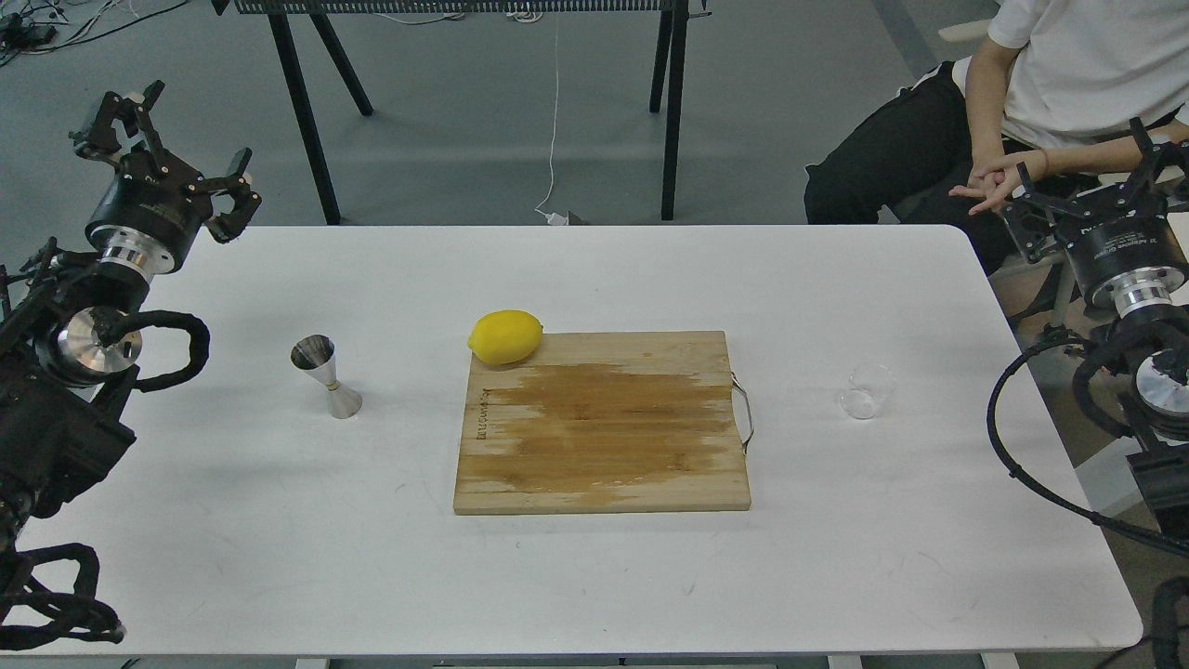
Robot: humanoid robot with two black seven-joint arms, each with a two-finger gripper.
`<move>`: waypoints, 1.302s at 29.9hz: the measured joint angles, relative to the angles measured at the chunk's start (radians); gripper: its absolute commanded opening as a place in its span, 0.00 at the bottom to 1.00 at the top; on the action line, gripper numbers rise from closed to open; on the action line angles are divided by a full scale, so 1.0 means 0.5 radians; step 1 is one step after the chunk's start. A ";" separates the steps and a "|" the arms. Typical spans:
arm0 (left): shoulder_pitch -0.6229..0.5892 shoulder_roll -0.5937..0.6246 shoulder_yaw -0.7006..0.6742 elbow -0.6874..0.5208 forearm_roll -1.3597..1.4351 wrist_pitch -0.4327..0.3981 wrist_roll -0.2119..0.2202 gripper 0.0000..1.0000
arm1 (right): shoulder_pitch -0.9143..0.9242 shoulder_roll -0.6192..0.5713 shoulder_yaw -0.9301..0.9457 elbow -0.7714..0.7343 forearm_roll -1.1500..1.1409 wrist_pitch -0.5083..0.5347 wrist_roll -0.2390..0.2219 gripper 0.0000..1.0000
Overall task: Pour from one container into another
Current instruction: 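Reach the left gripper down toward the steel jigger on the table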
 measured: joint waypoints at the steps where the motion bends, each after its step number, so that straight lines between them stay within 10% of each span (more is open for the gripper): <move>1: 0.000 0.000 0.000 0.000 0.000 0.000 0.000 1.00 | 0.001 0.001 -0.004 0.000 0.000 0.000 0.001 1.00; 12: 0.070 0.088 0.006 -0.128 -0.069 0.000 0.019 1.00 | -0.011 -0.025 -0.029 0.070 -0.003 0.000 -0.004 1.00; 21: 0.529 0.463 0.066 -1.247 0.179 0.014 0.020 0.96 | -0.066 -0.027 -0.029 0.079 -0.003 0.000 -0.010 1.00; 30: 0.975 0.609 0.070 -2.043 1.135 0.593 0.011 0.92 | -0.072 -0.049 -0.016 0.078 -0.003 0.000 -0.011 1.00; 39: 1.392 0.643 0.069 -2.195 2.341 0.929 -0.052 0.92 | -0.103 -0.066 -0.010 0.073 -0.003 0.000 -0.008 1.00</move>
